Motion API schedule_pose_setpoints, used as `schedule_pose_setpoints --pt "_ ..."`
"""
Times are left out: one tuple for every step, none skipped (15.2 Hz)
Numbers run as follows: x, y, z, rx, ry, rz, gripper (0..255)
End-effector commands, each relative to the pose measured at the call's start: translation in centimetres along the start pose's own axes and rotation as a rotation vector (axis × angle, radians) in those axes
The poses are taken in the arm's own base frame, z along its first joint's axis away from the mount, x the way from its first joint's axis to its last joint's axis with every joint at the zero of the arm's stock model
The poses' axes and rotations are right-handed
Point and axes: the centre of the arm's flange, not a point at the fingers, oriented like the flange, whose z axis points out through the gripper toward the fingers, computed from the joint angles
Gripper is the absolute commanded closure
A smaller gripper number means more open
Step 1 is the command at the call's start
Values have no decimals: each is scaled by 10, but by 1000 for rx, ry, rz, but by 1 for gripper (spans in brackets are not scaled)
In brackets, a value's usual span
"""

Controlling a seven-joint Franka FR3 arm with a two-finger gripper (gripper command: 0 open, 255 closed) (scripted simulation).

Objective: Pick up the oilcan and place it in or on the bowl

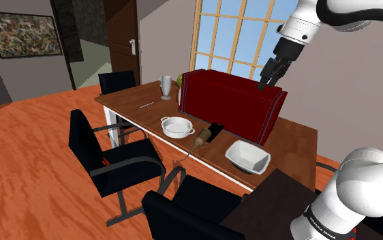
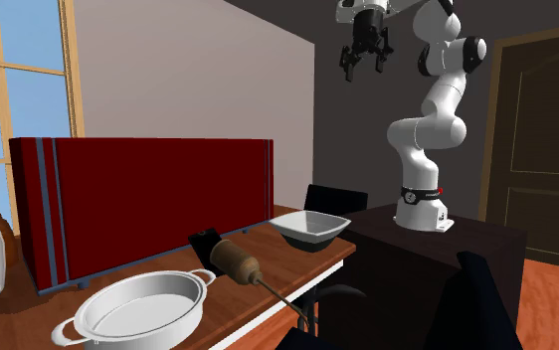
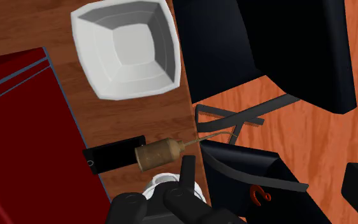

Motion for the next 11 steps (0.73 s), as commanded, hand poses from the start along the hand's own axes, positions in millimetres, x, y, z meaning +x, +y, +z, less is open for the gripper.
schedule_pose_setpoints --pt "0 0 0 0 0 0 0" --pt "6 -5 11 -5 -3 31 0" --pt "12 -9 23 -10 -7 62 0" --pt "18 -13 34 -15 -10 93 0" --pt "24 -17 46 -21 -13 124 0" --pt "31 -21 57 -26 -16 155 0" --pt "37 -24 69 -31 -20 186 0" --pt "44 -28 81 -36 -23 217 0" --pt "50 -31 92 -41 -26 248 0" --pt "57 -33 104 -46 -29 279 0" --pt "63 -36 116 -51 -33 309 0"
